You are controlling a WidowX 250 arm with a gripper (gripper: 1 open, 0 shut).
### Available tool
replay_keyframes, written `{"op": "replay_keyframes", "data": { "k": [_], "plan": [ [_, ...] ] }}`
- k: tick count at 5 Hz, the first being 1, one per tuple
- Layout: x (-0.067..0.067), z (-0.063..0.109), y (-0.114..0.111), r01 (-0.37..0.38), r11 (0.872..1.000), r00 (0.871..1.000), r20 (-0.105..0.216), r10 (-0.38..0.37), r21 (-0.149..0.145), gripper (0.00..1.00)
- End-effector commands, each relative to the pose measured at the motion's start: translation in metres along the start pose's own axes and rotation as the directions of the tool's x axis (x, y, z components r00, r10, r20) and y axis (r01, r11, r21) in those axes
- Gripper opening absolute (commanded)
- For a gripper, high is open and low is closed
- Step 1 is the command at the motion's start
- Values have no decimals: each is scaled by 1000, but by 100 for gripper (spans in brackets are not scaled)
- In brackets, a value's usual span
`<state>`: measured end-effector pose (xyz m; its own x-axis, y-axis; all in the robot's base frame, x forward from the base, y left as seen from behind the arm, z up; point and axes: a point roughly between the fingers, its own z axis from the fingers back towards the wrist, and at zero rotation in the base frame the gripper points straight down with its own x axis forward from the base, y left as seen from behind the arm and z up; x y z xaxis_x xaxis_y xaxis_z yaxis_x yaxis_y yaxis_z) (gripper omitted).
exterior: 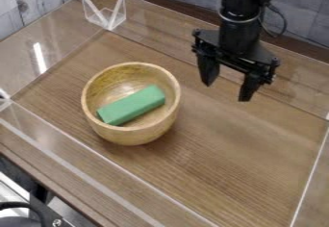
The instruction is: Put green object into wooden bowl
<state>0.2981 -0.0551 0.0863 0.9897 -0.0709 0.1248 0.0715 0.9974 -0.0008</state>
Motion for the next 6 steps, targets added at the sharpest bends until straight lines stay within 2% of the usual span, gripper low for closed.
{"op": "replay_keyframes", "data": {
  "k": [1, 2, 4, 6],
  "plan": [
    [5, 22, -4, 21, 1000, 997, 75, -20, -17, 100],
    [-3, 22, -4, 30, 999, 997, 77, -29, -20, 100],
    [2, 26, -5, -96, 995, 992, 85, 96, -7, 100],
    [-6, 35, -10, -136, 991, 986, 95, 135, -4, 100]
  ]
}}
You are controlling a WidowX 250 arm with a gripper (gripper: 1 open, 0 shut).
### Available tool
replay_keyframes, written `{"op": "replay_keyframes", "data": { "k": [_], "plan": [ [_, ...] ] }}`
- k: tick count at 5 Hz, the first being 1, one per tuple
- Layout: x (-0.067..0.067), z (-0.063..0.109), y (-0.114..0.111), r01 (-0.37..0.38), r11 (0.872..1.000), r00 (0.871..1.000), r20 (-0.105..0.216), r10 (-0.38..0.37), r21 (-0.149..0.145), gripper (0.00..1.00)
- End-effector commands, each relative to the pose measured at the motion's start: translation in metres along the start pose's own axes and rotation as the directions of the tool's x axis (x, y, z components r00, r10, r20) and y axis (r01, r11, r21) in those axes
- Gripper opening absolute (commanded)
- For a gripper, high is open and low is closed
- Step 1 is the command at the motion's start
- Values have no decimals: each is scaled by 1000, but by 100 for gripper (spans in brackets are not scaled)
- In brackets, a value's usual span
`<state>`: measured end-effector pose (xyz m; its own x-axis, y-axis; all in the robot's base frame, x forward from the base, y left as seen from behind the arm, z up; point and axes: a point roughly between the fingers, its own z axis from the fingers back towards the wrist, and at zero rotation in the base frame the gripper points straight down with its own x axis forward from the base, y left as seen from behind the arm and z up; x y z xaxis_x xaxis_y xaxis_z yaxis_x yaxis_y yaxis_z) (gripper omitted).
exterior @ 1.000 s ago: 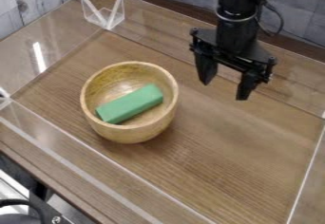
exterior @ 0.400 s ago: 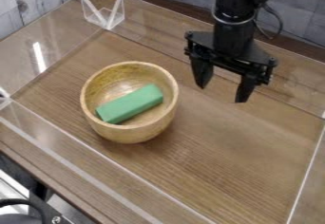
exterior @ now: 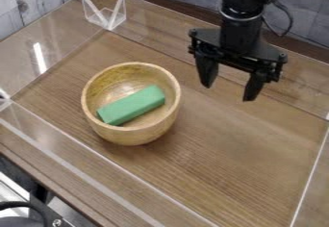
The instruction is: Put green object into wooden bowl
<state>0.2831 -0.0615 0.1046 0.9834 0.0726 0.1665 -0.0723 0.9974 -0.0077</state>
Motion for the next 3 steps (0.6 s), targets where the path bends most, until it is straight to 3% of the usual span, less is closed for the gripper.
{"op": "replay_keyframes", "data": {
  "k": [1, 2, 3],
  "plan": [
    [11, 10, 3, -103, 995, 993, 54, 103, 6, 100],
    [14, 4, 9, -159, 987, 986, 51, 158, 13, 100],
    [12, -2, 10, -9, 1000, 999, 43, 10, -12, 100]
  ]
}}
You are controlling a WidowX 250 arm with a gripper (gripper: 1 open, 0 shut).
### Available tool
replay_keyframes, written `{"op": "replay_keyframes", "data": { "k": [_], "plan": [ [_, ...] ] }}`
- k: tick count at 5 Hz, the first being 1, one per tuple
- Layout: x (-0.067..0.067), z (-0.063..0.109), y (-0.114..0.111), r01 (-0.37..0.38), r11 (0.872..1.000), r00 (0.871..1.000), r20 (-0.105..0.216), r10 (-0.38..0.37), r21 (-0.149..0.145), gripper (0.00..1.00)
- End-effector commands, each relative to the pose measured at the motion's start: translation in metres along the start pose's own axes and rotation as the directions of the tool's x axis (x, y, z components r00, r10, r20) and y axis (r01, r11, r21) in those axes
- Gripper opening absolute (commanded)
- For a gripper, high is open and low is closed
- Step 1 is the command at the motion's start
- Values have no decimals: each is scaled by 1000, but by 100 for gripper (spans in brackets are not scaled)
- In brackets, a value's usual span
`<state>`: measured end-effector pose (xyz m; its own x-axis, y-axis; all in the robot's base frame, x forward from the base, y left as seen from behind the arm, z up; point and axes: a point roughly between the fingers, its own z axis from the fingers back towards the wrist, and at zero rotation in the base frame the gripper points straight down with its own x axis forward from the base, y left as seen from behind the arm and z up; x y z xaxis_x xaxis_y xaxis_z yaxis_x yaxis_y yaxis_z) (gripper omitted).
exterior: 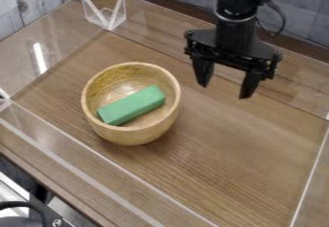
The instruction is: Put green object into wooden bowl
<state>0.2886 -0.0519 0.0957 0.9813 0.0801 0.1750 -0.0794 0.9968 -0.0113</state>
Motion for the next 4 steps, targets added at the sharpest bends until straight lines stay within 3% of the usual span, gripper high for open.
{"op": "replay_keyframes", "data": {
  "k": [1, 4],
  "plan": [
    [3, 6, 0, 106, 994, 994, 28, -105, -30, 100],
    [7, 16, -15, 15, 1000, 999, 44, -14, -14, 100]
  ]
}}
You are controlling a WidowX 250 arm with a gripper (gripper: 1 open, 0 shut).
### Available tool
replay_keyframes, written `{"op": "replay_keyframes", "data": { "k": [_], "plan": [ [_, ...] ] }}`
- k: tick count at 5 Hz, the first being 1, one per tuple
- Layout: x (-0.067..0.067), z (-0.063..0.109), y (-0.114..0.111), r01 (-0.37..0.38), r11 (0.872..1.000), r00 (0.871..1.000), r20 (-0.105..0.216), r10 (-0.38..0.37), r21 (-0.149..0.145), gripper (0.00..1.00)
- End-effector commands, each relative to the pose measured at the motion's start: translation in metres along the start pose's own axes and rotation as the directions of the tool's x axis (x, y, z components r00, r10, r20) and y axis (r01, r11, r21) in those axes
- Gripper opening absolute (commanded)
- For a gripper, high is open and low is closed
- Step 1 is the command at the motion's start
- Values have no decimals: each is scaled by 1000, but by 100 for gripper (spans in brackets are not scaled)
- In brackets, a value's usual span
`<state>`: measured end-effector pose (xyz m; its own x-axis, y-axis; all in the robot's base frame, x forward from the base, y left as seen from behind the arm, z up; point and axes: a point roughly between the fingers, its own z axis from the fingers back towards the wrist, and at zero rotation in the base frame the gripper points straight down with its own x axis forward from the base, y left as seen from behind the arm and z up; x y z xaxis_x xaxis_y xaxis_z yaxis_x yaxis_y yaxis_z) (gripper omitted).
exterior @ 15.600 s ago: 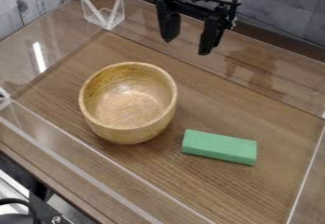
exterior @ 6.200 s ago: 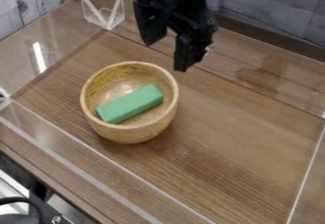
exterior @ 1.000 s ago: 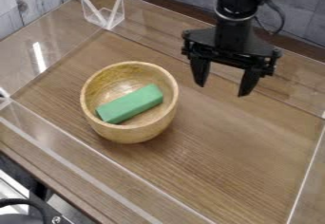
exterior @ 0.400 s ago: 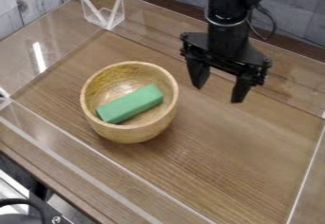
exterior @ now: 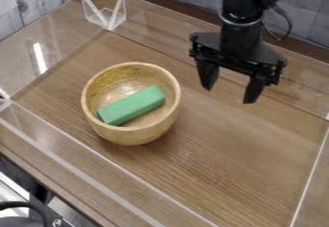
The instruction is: Put green object into wooden bowl
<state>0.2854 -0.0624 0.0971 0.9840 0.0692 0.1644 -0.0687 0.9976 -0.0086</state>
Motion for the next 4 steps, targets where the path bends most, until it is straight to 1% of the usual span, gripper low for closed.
{"op": "replay_keyframes", "data": {
  "k": [1, 2, 3, 4],
  "plan": [
    [18, 7, -1, 32, 999, 998, 58, -31, -17, 100],
    [24, 1, 4, 52, 999, 997, 60, -51, -15, 100],
    [30, 4, -7, 39, 999, 997, 66, -38, -19, 100],
    [38, 11, -19, 111, 993, 992, 68, -108, -40, 100]
  ]
}}
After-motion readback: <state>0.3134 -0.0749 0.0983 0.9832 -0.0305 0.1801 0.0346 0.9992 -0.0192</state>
